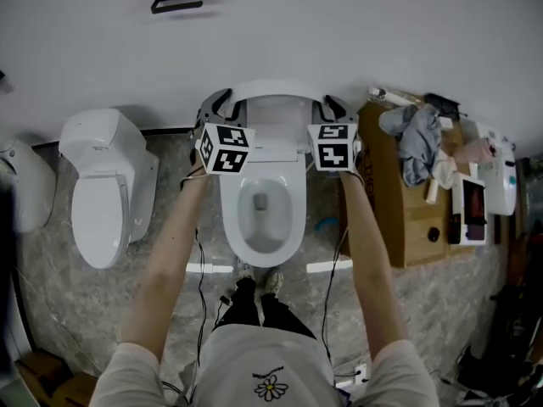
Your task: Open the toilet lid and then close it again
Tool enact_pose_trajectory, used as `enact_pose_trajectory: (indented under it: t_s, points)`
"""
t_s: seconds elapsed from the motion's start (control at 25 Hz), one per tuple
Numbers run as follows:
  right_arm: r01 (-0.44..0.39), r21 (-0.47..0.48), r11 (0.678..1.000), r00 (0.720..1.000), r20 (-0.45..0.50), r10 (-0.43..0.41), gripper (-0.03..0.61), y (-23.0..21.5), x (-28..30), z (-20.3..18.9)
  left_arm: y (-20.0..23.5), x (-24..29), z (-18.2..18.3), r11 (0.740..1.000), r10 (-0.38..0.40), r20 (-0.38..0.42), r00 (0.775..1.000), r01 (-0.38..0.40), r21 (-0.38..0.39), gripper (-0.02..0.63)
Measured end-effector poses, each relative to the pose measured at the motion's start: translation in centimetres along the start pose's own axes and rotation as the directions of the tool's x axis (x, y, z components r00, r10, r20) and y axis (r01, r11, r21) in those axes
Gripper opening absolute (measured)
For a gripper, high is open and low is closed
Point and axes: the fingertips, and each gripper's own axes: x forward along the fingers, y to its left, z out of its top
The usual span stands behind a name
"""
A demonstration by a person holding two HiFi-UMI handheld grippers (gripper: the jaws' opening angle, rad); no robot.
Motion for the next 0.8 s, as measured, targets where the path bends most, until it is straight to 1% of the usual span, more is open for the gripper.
enact_pose_trajectory:
  t_s: [0.08, 0.2, 0.32, 0.44, 0.56, 0.68, 0.8]
  points:
    - [-0.011, 0.002, 1.000, 1.000, 0.005, 0.011, 0.107, 0.5, -1.4, -0.7, -0.6, -1.3, -0.4, 1.000, 0.004, -0.002, 1.000, -0.004, 0.020, 0.132]
    - [-0.031, -0.005, 0.999, 0.999, 0.007, 0.031, 0.112, 1.4, -3.4, -2.4, -1.9, -3.4, -1.6, 0.999, 0.008, -0.026, 1.000, -0.007, 0.053, 0.132]
    - [-0.048, -0.066, 0.997, 0.999, 0.015, 0.049, 0.112, 2.2, -4.9, -2.6, -2.1, -5.3, -1.9, 0.996, 0.051, -0.032, 0.998, -0.048, 0.072, 0.133]
    - [-0.060, -0.119, 0.991, 0.998, 0.002, 0.061, 0.112, 3.7, -8.0, -5.3, -4.2, -8.5, -3.7, 0.995, 0.074, -0.046, 0.996, -0.071, 0.069, 0.137]
    - [-0.067, -0.133, 0.989, 0.998, -0.009, 0.067, 0.117, 4.7, -10.3, -7.8, -6.0, -10.8, -5.5, 0.993, 0.074, -0.071, 0.995, -0.067, 0.098, 0.141]
    - [-0.074, -0.145, 0.987, 0.997, -0.015, 0.073, 0.123, 5.3, -11.7, -9.1, -7.1, -12.1, -6.4, 0.989, 0.073, -0.098, 0.992, -0.060, 0.136, 0.144]
    - [-0.099, -0.157, 0.983, 0.995, -0.035, 0.094, 0.127, 6.5, -13.3, -10.9, -8.3, -14.0, -7.9, 0.984, 0.071, -0.129, 0.989, -0.048, 0.172, 0.149]
